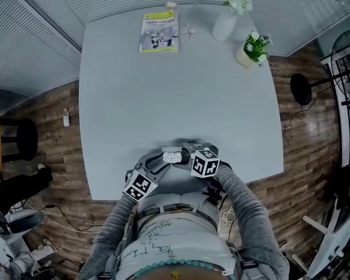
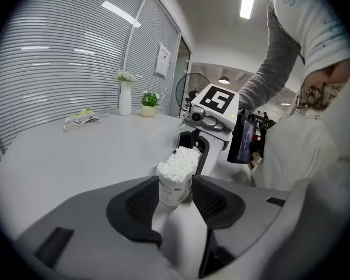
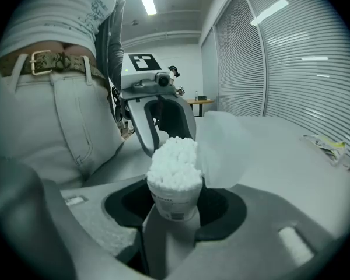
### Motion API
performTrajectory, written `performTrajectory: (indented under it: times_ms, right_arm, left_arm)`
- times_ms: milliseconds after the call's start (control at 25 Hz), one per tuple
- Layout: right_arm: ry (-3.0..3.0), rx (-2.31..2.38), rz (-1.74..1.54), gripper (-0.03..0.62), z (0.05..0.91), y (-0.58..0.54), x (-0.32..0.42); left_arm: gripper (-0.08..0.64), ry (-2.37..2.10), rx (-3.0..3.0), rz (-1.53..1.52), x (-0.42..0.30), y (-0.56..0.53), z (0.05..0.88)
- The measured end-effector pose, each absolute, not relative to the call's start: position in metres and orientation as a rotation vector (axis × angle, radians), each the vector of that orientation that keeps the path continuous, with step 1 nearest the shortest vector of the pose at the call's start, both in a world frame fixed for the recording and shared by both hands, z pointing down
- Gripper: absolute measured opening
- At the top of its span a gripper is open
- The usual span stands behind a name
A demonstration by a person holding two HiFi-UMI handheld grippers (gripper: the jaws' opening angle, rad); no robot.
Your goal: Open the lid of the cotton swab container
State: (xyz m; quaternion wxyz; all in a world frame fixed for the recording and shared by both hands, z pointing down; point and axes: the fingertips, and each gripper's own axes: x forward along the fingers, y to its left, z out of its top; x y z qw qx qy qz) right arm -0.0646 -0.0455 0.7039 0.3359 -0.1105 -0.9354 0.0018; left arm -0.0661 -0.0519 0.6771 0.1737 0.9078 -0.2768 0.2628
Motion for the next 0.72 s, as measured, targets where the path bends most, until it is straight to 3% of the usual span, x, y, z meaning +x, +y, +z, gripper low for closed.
performTrajectory:
  times_ms: [240, 440, 720]
  right_arm:
    - [-2.434, -0.276, 0.011, 0.199, 0.708, -0.047, -0.061]
    - [-2.409, -0.264, 0.123, 0.268, 0.709, -0.046, -0.06]
    - [-2.396, -0.2, 0.14, 0.287, 0.702, -0.047, -0.052]
  left_arm:
    - [0.175, -0.821, 2.581, 0.776, -0.063, -0.051, 0.683]
    - [0.175, -0.823, 2.559, 0.768, -0.062, -0.054, 0.686]
    - [0.176, -0.793, 2.568, 0.704, -0.058, -0.055, 0.674]
